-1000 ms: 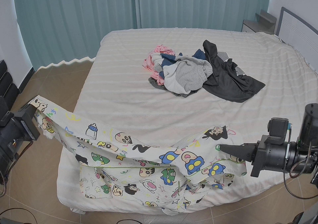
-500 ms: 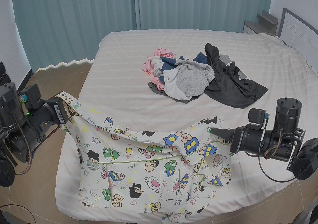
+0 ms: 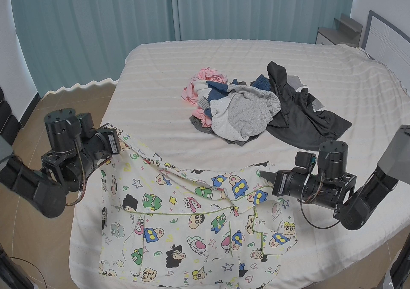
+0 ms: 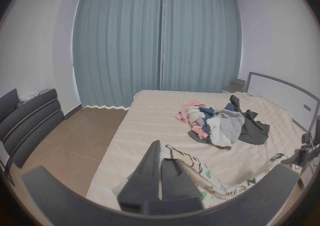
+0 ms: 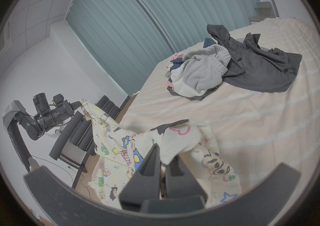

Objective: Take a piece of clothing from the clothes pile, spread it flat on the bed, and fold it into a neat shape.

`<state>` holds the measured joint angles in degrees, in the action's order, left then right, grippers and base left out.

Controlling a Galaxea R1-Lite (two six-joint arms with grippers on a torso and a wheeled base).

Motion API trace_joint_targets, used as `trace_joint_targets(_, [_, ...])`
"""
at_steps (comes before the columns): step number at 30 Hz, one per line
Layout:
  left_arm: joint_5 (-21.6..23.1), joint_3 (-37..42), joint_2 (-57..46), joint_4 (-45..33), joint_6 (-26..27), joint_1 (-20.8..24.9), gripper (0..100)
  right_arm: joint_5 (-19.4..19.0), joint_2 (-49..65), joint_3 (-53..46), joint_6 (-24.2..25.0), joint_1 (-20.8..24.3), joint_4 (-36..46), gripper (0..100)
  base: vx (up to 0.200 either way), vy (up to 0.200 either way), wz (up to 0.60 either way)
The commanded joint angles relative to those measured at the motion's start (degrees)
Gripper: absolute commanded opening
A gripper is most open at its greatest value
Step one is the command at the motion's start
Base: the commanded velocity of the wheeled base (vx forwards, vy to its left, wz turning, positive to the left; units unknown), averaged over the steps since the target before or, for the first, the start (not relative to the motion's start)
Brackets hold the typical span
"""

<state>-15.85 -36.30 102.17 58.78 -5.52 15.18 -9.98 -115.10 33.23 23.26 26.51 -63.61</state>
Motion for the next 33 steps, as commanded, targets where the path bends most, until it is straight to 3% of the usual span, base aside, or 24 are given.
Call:
trace_joint_targets(1, [-0.3, -6.1, 11.2, 1.3, -0.1, -2.4, 0, 0.9, -8.1, 4.2, 0.0, -1.6, -1.3, 0, 0.000, 0.000, 0.00])
trace_joint_targets(14, [-2.9, -20.0, 27.1, 1.7, -0.4, -6.4, 0, 2.7, -18.5, 14.1, 4.2, -4.0, -1.3, 0, 0.000, 0.000, 0.00])
trace_joint_targets(25, [-5.8, -30.1, 39.3, 7.1, -1.6, -6.9, 0, 2.9, -23.6, 19.1, 4.6, -4.5, -1.3, 0, 0.000, 0.000, 0.00])
trace_joint_targets(30, [-5.7, -30.6, 40.5, 7.7, -1.8, -6.8, 0, 3.4, -24.2, 20.1, 4.6, -4.8, -1.3, 0, 0.000, 0.000, 0.00])
trace_joint_targets(31, [-5.8, -30.8, 40.5, 7.8, -2.0, -6.9, 100, 3.3, -24.3, 20.2, 4.6, -5.0, -1.3, 0, 0.000, 0.000, 0.00])
trace_joint_targets(32, [-5.8, -30.8, 40.5, 7.8, -2.0, -6.9, 100, 3.3, -24.3, 20.2, 4.6, -5.0, -1.3, 0, 0.000, 0.000, 0.00])
trace_joint_targets(33, [-5.8, -31.7, 40.6, 7.7, -3.7, -7.0, 100, 3.4, -24.4, 20.5, 4.7, -5.0, -1.6, 100, 0.000, 0.000, 0.00])
